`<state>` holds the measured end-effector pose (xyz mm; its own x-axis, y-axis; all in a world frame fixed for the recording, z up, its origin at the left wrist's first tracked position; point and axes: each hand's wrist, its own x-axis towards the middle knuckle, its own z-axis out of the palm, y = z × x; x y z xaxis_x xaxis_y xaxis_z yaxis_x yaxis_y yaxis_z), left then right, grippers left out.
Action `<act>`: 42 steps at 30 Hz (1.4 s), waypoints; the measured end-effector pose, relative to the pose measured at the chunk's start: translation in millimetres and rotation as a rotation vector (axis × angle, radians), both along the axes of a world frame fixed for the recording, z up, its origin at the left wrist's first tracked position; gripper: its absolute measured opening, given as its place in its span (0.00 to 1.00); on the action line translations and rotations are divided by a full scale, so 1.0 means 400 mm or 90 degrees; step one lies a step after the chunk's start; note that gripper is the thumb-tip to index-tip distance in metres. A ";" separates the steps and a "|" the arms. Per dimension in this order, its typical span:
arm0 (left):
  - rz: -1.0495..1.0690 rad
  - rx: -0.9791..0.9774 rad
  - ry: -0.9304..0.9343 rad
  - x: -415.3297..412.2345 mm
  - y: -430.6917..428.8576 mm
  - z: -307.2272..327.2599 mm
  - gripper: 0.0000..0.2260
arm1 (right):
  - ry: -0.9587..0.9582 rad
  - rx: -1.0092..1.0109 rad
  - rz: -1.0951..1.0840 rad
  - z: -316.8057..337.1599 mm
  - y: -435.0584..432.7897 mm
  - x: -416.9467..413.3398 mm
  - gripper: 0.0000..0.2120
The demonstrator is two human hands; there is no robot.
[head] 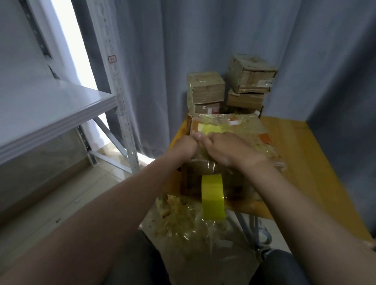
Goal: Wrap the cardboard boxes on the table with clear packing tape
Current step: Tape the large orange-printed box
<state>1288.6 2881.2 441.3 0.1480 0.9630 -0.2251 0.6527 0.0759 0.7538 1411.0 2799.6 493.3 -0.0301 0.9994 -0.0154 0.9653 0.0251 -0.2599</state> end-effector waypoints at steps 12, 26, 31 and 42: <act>0.175 -0.029 -0.285 -0.124 -0.148 0.005 0.10 | 0.525 0.251 -0.372 -0.097 -0.283 0.219 0.25; -0.009 0.162 -0.286 -0.142 -0.269 0.070 0.26 | 0.771 0.291 -0.380 -0.013 -0.282 0.158 0.36; 0.064 0.175 -0.309 -0.109 -0.248 0.221 0.20 | 0.672 0.312 -0.264 0.126 -0.242 0.188 0.32; 0.062 -0.073 -0.307 -0.080 -0.156 0.320 0.16 | 0.407 0.295 -0.100 0.193 -0.118 0.117 0.19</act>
